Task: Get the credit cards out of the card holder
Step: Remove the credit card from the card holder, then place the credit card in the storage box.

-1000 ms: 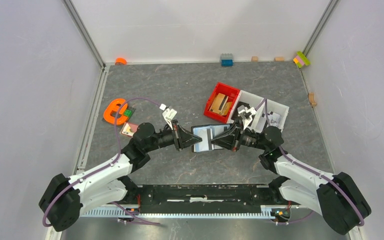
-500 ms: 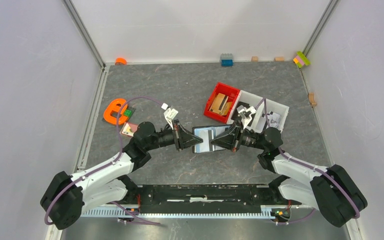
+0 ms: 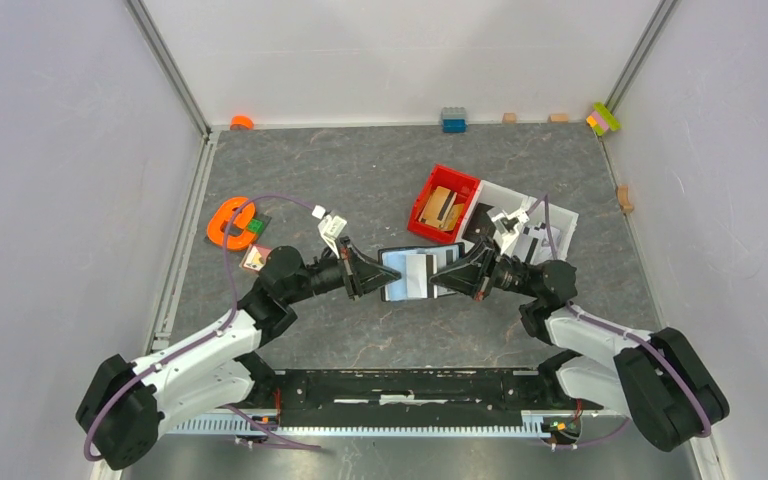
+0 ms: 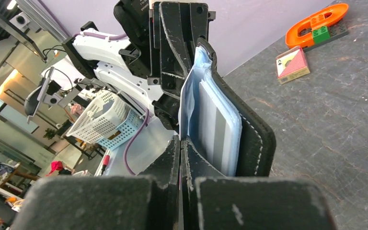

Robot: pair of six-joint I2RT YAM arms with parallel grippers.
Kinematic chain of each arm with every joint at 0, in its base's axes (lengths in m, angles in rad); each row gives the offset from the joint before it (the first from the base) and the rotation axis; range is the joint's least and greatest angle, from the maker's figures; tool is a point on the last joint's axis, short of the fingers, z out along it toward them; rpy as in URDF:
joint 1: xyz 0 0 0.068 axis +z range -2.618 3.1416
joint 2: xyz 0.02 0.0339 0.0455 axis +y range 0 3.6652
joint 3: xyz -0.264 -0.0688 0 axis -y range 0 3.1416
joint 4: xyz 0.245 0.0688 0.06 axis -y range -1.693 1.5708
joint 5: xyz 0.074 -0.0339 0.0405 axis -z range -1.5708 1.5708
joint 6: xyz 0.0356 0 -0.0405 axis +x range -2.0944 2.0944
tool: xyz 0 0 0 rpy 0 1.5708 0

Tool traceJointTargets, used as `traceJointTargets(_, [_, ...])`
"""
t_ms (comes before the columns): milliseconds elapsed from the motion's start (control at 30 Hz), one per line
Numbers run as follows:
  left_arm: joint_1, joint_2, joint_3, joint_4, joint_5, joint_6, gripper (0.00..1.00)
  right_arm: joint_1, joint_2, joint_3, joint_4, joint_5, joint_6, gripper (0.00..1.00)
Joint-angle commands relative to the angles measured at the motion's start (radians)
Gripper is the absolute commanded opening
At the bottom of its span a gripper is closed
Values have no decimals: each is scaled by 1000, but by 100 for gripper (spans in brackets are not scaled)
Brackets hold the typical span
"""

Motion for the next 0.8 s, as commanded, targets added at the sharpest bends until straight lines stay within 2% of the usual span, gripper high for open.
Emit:
traceJointTargets(0, [11, -12, -9, -4, -60, 2, 2, -11, 22, -7, 195, -49, 87, 0])
traceJointTargets(100, [22, -30, -14, -36, -101, 6, 2, -60, 14, -21, 125, -32, 67, 0])
traceJointTargets(233, [27, -73, 7, -208, -292, 50, 2, -148, -2, -30, -127, 19, -48, 0])
traceJointTargets(400, [28, -111, 8, -309, -438, 73, 2, -238, 6, -43, -171, 28, -45, 0])
traceJointTargets(500, [29, -115, 13, -333, -471, 91, 2, -306, 12, -33, -259, 55, -70, 0])
traceJointTargets(633, [30, -103, 17, -340, -480, 103, 2, -368, 28, 19, -536, 198, -197, 0])
traceJointTargets(767, [28, -92, 24, -346, -477, 101, 2, -386, 57, 88, -671, 332, -237, 0])
